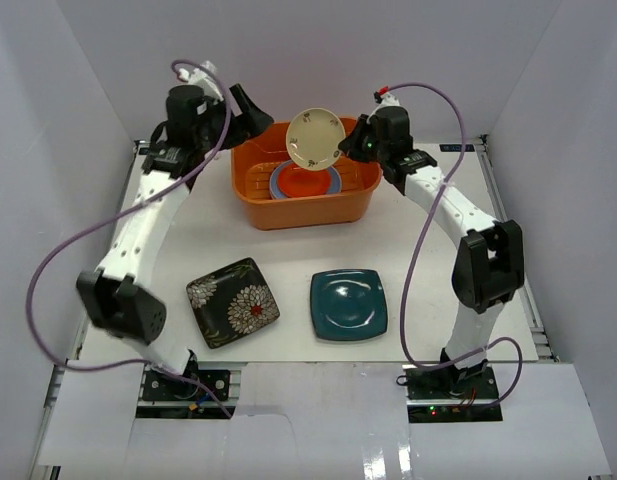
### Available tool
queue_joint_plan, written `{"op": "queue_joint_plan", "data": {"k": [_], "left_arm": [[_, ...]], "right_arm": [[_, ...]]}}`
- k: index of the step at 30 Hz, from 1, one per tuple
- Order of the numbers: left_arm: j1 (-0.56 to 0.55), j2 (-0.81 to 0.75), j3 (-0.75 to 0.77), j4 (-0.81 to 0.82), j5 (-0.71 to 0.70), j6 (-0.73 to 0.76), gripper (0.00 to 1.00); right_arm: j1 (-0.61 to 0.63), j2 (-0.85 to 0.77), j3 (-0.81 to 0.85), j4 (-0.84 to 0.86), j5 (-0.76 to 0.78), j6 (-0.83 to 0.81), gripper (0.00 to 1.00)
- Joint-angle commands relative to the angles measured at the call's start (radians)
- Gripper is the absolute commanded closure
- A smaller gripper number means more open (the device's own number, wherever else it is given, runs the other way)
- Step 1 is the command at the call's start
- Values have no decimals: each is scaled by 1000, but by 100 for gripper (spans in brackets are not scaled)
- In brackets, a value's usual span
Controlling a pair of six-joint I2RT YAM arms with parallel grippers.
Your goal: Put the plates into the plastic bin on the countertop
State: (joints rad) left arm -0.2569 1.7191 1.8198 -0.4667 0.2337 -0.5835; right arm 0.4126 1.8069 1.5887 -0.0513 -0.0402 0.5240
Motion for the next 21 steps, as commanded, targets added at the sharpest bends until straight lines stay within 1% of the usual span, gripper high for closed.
{"op": "queue_joint_plan", "data": {"k": [1,2,3,4,5,6,8,9,10,12,13,14,15,16,17,19,20,21], "left_arm": [[5,-238,-208,60,-86,66,9],[5,-344,-273,59,-114,77,9],[5,-395,-403,56,-131,86,9],[5,-444,-463,34,-149,93,9],[5,-535,-515,17,-184,103,9],[5,-579,-613,-4,-197,108,9],[5,-656,-697,-73,-215,116,9],[5,-723,-735,-94,-217,117,9],[5,-754,-804,-137,-212,117,9],[5,-838,-862,-170,-173,103,9],[5,-863,-910,-182,-145,100,9],[5,-883,-928,-187,-116,94,9],[5,-903,-947,-187,-85,74,9],[5,-930,-962,-182,-18,70,9],[4,-937,-981,-179,15,68,10],[5,-947,-991,-176,67,70,10],[4,-949,-1001,-174,75,74,10],[4,-952,-1007,-173,81,79,10]], "right_arm": [[41,87,134,-50,26,-48,92],[57,110,157,-64,28,-50,92],[61,135,200,-88,26,-53,92],[68,179,221,-100,26,-55,92],[77,201,238,-111,26,-56,92],[80,224,272,-133,22,-55,92],[84,273,293,-148,17,-47,92],[84,285,300,-148,11,-42,92],[86,304,304,-150,10,-39,92],[86,316,312,-154,16,-33,91],[86,325,329,-165,19,-35,87],[86,328,338,-173,23,-38,73],[87,325,347,-177,29,-45,65],[86,313,362,-182,31,-51,58],[86,307,372,-183,30,-62,46],[87,272,396,-197,19,-96,40],[88,253,395,-209,10,-108,35],[88,230,386,-211,-15,-122,33]]}}
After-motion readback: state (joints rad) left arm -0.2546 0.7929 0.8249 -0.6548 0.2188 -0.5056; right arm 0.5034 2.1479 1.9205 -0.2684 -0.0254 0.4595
